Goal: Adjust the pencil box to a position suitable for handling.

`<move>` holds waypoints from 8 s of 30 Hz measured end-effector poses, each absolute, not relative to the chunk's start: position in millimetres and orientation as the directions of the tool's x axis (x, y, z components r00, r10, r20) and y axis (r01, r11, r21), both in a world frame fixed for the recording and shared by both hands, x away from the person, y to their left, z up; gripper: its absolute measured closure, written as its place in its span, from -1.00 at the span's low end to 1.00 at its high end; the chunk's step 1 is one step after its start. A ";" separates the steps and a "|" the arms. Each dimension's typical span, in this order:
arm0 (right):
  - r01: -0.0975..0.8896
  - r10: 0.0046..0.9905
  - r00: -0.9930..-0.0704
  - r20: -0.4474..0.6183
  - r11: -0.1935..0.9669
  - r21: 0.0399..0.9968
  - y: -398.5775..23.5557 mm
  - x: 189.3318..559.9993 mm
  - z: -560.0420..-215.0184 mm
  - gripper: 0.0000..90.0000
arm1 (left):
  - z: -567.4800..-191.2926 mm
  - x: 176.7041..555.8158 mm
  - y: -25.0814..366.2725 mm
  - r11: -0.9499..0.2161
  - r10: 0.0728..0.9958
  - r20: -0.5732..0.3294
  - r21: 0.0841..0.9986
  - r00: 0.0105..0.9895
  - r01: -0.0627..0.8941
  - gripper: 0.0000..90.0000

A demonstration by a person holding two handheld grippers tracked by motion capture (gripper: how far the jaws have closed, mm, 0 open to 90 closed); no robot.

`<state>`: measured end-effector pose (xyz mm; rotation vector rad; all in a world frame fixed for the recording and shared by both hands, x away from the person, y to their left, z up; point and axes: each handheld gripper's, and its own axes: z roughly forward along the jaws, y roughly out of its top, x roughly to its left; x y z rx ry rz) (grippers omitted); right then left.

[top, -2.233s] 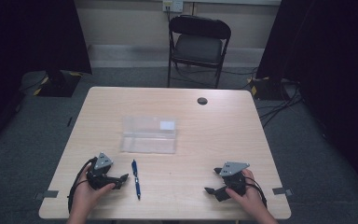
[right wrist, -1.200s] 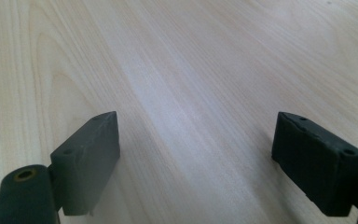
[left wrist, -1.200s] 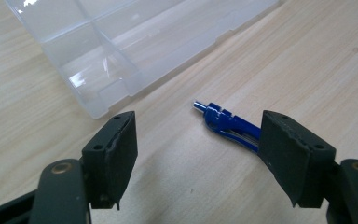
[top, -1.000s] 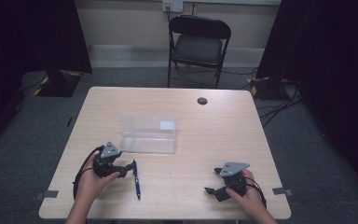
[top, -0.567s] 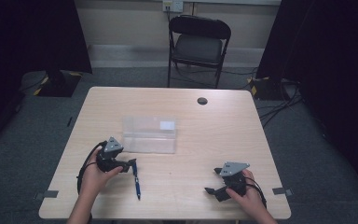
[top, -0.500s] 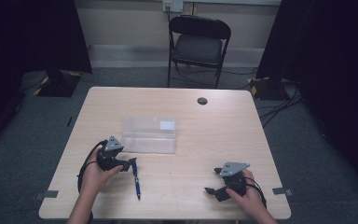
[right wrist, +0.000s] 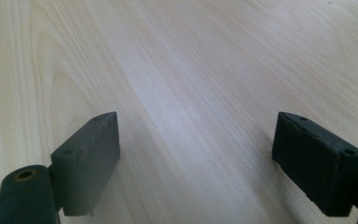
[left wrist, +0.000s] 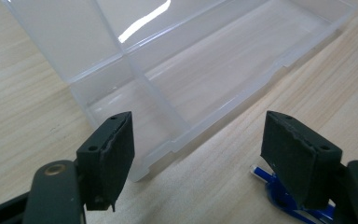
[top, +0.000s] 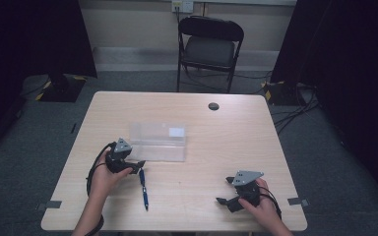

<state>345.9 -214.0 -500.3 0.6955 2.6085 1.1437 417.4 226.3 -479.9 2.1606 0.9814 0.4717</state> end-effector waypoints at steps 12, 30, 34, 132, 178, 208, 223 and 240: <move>0.337 0.499 -0.866 -0.002 0.587 0.736 -214.0 345.9 -500.3 -0.69 | -487.3 424.5 225.3 -0.475 0.758 0.040 0.719 0.651 0.508 -0.31; 0.336 0.499 -0.867 -0.002 0.588 0.736 -214.0 345.8 -500.3 -0.69 | -487.1 415.1 216.6 -0.460 0.792 0.025 0.681 0.610 0.570 0.26; 0.336 0.499 -0.867 -0.002 0.588 0.736 -214.0 345.8 -500.3 -0.69 | -485.7 410.8 215.5 -0.468 0.786 0.021 0.674 0.618 0.572 0.33; 0.336 0.498 -0.867 -0.003 0.588 0.736 -213.9 345.8 -500.4 -0.68 | -478.2 339.0 206.8 -0.354 0.823 -0.096 0.684 0.559 0.638 0.13; 0.336 0.499 -0.867 -0.003 0.588 0.736 -213.9 345.8 -500.3 -0.69 | -486.1 337.8 166.6 -0.363 0.780 -0.154 0.678 0.607 0.639 0.61; 0.336 0.498 -0.867 -0.003 0.588 0.736 -213.9 345.8 -500.4 -0.69 | -482.1 325.7 181.0 -0.372 0.792 -0.123 0.680 0.598 0.632 0.42; 0.336 0.498 -0.867 -0.003 0.588 0.736 -213.9 345.8 -500.4 -0.69 | -486.3 320.2 173.7 -0.460 0.763 -0.030 0.677 0.646 0.575 0.68; 0.336 0.498 -0.867 -0.003 0.588 0.736 -213.9 345.7 -500.4 -0.69 | -488.2 337.7 165.9 -0.438 0.761 -0.047 0.699 0.647 0.565 0.77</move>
